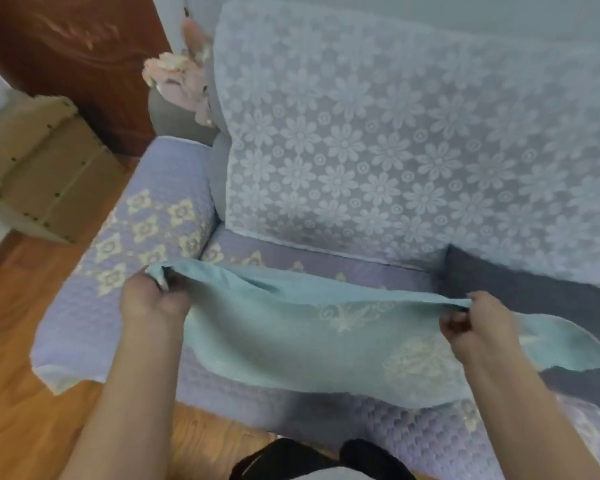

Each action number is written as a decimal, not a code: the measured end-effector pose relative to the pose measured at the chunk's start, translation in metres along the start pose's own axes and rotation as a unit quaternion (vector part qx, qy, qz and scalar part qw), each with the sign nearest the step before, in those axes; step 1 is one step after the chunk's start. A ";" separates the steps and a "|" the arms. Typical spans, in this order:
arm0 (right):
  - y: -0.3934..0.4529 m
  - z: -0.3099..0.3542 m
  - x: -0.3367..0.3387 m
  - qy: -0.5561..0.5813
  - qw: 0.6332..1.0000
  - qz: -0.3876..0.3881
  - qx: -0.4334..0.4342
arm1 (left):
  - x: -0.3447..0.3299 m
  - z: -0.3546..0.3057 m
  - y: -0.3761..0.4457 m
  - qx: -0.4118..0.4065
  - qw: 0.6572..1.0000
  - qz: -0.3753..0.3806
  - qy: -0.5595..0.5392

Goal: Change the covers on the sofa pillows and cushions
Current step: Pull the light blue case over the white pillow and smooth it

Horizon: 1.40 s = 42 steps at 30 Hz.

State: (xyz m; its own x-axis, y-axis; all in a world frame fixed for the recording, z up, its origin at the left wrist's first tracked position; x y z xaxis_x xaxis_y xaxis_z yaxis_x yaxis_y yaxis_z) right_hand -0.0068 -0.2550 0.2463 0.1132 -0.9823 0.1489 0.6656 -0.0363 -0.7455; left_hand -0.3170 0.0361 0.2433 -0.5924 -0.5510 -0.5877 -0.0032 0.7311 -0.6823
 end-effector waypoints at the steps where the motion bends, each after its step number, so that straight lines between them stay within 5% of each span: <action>1: -0.003 -0.002 0.001 -0.008 1.000 0.004 -0.013 | -0.011 -0.001 0.003 -0.012 1.000 0.003 0.026; 5: 0.020 0.027 -0.052 -0.058 0.989 0.108 0.078 | -0.073 0.018 0.046 -0.053 0.981 0.094 0.162; 7: 0.041 0.046 -0.075 -0.158 0.966 0.139 0.151 | -0.089 0.050 0.053 -0.057 0.926 0.166 0.335; 9: 0.048 0.044 -0.087 -0.220 0.936 0.168 0.217 | -0.073 0.092 0.050 -0.119 0.803 0.251 0.527; 13: 0.050 -0.046 -0.106 -0.376 0.857 0.120 0.332 | 0.049 0.174 0.061 -0.178 0.403 0.392 0.808; 14: 0.053 -0.080 -0.113 -0.421 0.837 0.128 0.326 | 0.083 0.182 0.077 -0.179 0.339 0.381 0.841; 17: 0.041 -0.150 -0.135 -0.503 0.747 0.174 0.399 | 0.143 0.178 0.119 -0.155 0.271 0.328 0.891; 21: 0.023 -0.167 -0.189 -0.418 0.704 0.200 0.538 | 0.156 0.176 0.166 -0.223 0.167 0.303 0.911; 24: 0.099 -0.190 -0.184 -0.480 0.563 0.178 0.649 | 0.164 0.203 0.177 -0.240 0.164 0.288 0.912; 26: 0.233 -0.211 -0.118 -0.643 0.491 0.091 0.581 | 0.174 0.221 0.183 -0.258 0.184 0.272 0.909; 28: 0.348 -0.213 -0.027 -0.772 0.552 -0.026 0.314 | 0.185 0.235 0.189 -0.248 0.144 0.284 0.915; 30: 0.386 -0.205 0.005 -0.758 0.623 -0.053 0.185 | 0.188 0.250 0.201 -0.241 0.122 0.274 0.923; 34: 0.297 -0.196 -0.063 -0.579 0.706 -0.169 0.370 | 0.166 0.275 0.197 -0.250 0.190 0.217 0.924; 36: 0.237 -0.204 -0.108 -0.528 0.717 -0.104 0.443 | 0.152 0.283 0.185 -0.279 0.224 0.254 0.898; 38: 0.184 -0.210 -0.154 -0.530 0.672 0.006 0.518 | 0.139 0.286 0.175 -0.276 0.233 0.319 0.876; 40: 0.170 -0.223 -0.176 -0.556 0.583 0.089 0.586 | 0.129 0.275 0.176 -0.275 0.210 0.369 0.863; 42: 0.213 -0.236 -0.165 -0.673 0.492 0.128 0.537 | 0.119 0.245 0.194 -0.311 0.259 0.312 0.860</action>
State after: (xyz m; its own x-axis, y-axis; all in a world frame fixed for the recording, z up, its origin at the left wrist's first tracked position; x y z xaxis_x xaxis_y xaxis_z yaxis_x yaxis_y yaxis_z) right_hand -0.0581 -0.1437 -0.0906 0.1996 0.1084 0.9739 0.4258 0.8856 -0.1858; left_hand -0.1904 0.0135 -0.0656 -0.1147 0.3542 0.9281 0.7124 0.6804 -0.1717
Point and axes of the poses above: each hand's wrist, its own y-axis towards the middle knuckle, its own x-axis out of the back of the hand, z = x × y, the point moved 1 cm from there along y, towards the middle knuckle, and after that the axes turned 11 degrees about -y, right-handed, at the moved point
